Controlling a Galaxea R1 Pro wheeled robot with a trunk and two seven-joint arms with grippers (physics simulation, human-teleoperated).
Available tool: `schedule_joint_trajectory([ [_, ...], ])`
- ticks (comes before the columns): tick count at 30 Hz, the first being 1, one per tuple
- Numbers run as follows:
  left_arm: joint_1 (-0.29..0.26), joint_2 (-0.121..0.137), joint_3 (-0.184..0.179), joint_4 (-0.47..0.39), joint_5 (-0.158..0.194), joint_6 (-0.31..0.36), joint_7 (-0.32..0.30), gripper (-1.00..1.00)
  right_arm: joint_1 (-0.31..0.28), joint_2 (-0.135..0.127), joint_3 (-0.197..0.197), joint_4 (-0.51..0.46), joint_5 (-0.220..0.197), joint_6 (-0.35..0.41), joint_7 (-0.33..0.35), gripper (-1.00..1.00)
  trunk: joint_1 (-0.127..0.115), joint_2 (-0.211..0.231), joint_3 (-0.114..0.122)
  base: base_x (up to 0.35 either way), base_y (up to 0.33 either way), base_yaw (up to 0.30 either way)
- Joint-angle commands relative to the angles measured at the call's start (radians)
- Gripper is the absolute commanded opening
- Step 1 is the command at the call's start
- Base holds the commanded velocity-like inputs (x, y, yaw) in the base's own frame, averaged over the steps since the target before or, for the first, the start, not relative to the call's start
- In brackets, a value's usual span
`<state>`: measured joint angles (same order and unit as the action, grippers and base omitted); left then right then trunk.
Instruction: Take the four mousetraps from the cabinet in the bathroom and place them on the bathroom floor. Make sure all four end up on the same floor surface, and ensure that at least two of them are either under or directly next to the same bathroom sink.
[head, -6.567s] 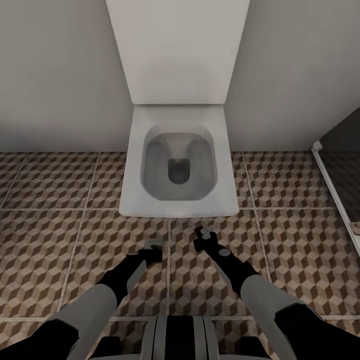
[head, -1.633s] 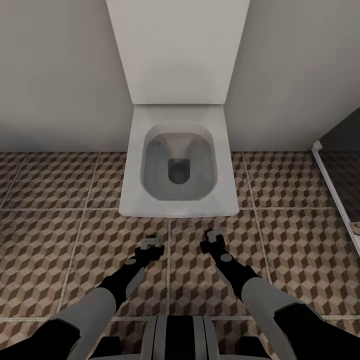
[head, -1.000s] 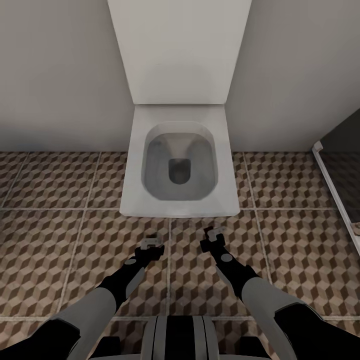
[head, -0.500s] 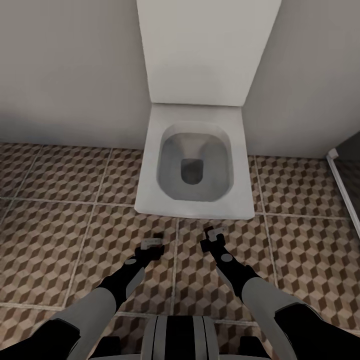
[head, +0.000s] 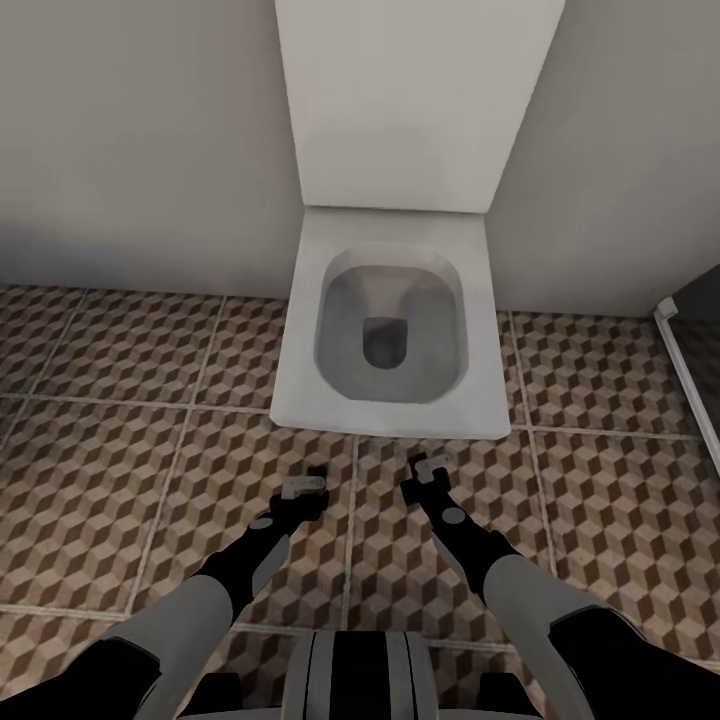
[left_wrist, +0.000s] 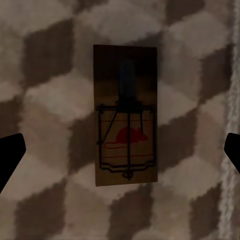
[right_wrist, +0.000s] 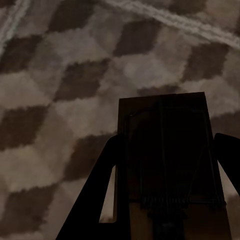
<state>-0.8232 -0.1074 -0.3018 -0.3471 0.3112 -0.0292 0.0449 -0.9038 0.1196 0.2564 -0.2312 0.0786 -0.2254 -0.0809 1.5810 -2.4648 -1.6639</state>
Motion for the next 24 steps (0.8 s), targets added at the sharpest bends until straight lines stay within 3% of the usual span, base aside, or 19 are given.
schedule_joint_trajectory([
  [1, -0.001, 0.0, -0.008, 0.0, 0.009, -0.003, 0.005, 1.0, 0.0, 0.0, 0.004, 0.002, 0.008, 0.001, -0.008, -1.0, 0.0, 0.0, 0.0, 0.0, 0.0, 0.0],
  [24, -0.001, -0.002, -0.01, 0.0, 0.009, -0.003, 0.004, 1.0, -0.001, 0.0, 0.003, 0.018, 0.008, 0.006, -0.008, -1.0, 0.0, 0.0, 0.0, 0.0, 0.0, 0.0],
])
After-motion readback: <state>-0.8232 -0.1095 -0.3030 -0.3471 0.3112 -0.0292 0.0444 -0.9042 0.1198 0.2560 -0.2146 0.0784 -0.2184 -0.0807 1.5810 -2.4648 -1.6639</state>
